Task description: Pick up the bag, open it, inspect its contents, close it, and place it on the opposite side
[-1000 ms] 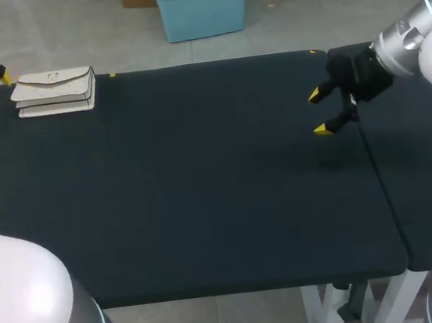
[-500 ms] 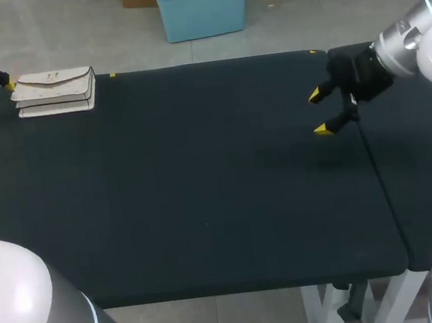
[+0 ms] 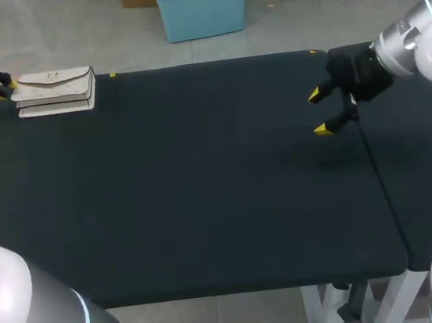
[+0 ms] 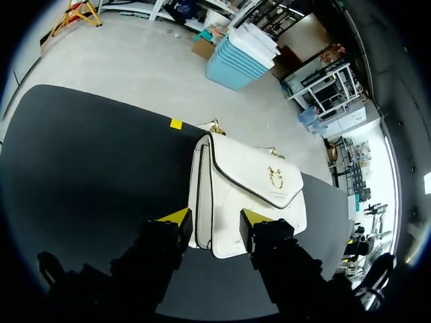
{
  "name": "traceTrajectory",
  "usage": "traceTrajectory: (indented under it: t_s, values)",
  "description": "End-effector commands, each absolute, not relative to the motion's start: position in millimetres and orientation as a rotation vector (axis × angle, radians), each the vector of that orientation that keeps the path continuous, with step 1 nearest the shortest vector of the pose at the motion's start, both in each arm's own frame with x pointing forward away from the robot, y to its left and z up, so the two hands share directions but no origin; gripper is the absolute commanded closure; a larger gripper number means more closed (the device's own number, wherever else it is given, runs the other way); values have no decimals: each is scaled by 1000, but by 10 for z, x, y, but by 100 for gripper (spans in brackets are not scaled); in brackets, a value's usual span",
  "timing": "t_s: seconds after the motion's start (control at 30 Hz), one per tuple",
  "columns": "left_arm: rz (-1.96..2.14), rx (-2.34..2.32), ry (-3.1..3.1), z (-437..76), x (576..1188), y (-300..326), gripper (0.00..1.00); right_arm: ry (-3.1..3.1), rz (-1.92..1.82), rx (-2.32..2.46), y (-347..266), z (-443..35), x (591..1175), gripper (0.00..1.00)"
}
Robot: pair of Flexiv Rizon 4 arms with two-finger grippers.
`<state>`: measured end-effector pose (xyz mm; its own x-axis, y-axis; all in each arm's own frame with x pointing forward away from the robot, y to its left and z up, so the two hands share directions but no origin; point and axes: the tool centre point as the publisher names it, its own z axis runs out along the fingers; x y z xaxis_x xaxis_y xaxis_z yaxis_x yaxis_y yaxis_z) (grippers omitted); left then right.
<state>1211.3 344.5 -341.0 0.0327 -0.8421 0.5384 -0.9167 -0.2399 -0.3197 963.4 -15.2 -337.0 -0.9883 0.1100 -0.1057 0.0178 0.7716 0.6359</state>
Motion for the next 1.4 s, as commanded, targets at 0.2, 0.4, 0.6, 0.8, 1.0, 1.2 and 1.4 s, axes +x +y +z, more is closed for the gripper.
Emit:
traceTrajectory:
  t_s: [0.2,0.4,0.6,0.8,1.0,1.2,1.4]
  values:
    - [873,1280,-1517,-3600,12355,3437,71,2828,1013,102,-151,-3374,9640,0]
    - [868,1270,-1513,-3615,12249,3350,100,2828,1013,102,-151,-3374,9640,0]
    - [870,1259,-1506,-3614,12001,3226,100,2828,1013,102,-151,-3374,9640,0]
    - [906,1243,-1528,-3545,11708,2957,100,2828,1013,102,-151,-3374,9640,0]
    - [921,1307,-1581,-3542,11376,2508,100,2828,1013,102,-151,-3374,9640,0]
    - [1007,1402,-1557,-3549,11088,2163,100,2828,1013,102,-151,-3374,9640,0]
    - [1009,1520,-1586,-3499,10902,1974,100,2828,1013,102,-151,-3374,9640,0]
